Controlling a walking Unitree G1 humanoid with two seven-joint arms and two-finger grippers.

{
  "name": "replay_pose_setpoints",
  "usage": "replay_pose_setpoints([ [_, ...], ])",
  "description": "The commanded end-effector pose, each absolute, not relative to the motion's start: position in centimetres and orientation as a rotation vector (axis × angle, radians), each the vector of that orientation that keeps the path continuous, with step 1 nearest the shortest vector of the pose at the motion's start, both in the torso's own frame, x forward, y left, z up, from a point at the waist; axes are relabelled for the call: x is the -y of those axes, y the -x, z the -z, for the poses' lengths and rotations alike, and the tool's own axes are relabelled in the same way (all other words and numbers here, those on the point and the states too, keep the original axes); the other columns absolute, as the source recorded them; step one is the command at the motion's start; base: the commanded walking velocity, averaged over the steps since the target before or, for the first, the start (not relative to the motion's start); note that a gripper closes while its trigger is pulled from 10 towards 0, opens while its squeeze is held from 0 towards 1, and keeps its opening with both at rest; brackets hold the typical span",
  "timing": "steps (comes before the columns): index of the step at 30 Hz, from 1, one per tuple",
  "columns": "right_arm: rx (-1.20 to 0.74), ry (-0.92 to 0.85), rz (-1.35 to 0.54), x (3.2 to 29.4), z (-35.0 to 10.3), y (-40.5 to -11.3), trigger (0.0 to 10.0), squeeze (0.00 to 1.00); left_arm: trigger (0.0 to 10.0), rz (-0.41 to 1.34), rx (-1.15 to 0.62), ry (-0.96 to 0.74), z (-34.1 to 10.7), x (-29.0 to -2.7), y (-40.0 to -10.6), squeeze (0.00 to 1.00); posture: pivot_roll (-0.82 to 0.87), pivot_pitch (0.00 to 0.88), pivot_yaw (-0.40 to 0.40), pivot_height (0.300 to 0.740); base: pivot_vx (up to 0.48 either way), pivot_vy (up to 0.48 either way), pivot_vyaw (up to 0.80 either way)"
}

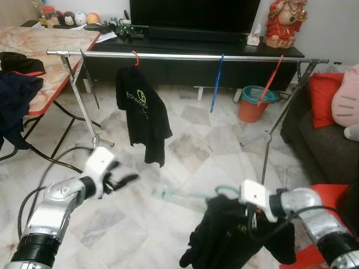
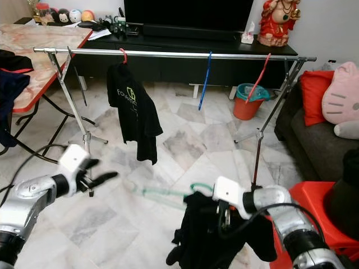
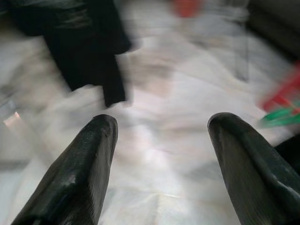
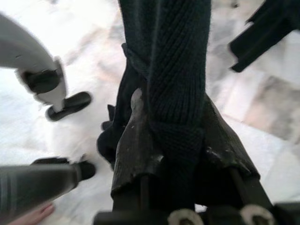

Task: Hang hanger

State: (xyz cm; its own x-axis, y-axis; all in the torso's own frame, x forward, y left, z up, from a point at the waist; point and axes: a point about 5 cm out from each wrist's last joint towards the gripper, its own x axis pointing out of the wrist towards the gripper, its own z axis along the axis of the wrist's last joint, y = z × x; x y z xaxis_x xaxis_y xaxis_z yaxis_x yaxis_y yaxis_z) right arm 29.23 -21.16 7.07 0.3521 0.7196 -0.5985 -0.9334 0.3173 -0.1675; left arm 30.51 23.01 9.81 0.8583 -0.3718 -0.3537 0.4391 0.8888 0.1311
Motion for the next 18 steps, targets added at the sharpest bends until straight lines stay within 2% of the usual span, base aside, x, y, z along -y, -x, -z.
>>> replay_pose_setpoints([
  [1,-0.400,0.560,-1.070,21.5,-8.4,-30.3,0.0,0.00,10.0,0.251,-0.321,-0.141,-8.7,-24.2,-30.4,0.00,-0.10,0.000,-0.095,0.740,0.000,0.000,0.00],
  [6,-0.355,0.571,-1.053,21.0,-9.2,-31.1,0.0,0.00,10.0,0.017,-0.351,-0.041,-6.6,-25.7,-30.1,0.00,-0.10,0.000,-0.096,0.740,0.000,0.000,0.00],
  [7,-0.351,0.571,-1.057,21.0,-9.3,-31.1,0.0,0.00,10.0,0.012,-0.356,-0.035,-6.4,-25.7,-30.0,0.00,-0.10,0.000,-0.096,0.740,0.000,0.000,0.00],
  [9,-0.313,0.569,-1.076,20.3,-9.9,-31.4,0.0,0.00,10.0,0.064,-0.396,-0.015,-5.2,-24.7,-29.9,0.00,-0.10,0.000,-0.094,0.740,0.000,0.000,0.00],
  [10,-0.283,0.573,-1.085,19.8,-10.4,-31.7,0.0,0.00,10.0,0.145,-0.419,0.024,-4.5,-23.5,-29.6,0.00,-0.10,0.000,-0.093,0.740,0.000,0.000,0.00],
  [11,-0.283,0.573,-1.085,19.8,-10.4,-31.7,0.0,0.00,10.0,0.145,-0.419,0.024,-4.5,-23.5,-29.6,0.00,-0.10,0.000,-0.093,0.740,0.000,0.000,0.00],
  [12,-0.267,0.590,-1.092,19.4,-10.8,-31.9,0.0,0.00,10.0,0.249,-0.444,0.048,-3.9,-22.1,-29.3,0.00,-0.11,0.000,-0.089,0.740,0.000,0.000,0.00],
  [15,-0.246,0.609,-1.121,18.9,-11.2,-32.0,0.0,0.00,10.0,0.428,-0.465,0.038,-3.2,-19.9,-28.4,0.00,-0.10,0.000,-0.091,0.740,0.000,0.000,0.00],
  [18,-0.233,0.620,-1.154,18.5,-11.5,-32.0,0.0,0.00,10.0,0.503,-0.458,0.090,-3.2,-19.1,-28.1,0.00,-0.10,0.000,-0.094,0.740,0.000,0.000,0.00],
])
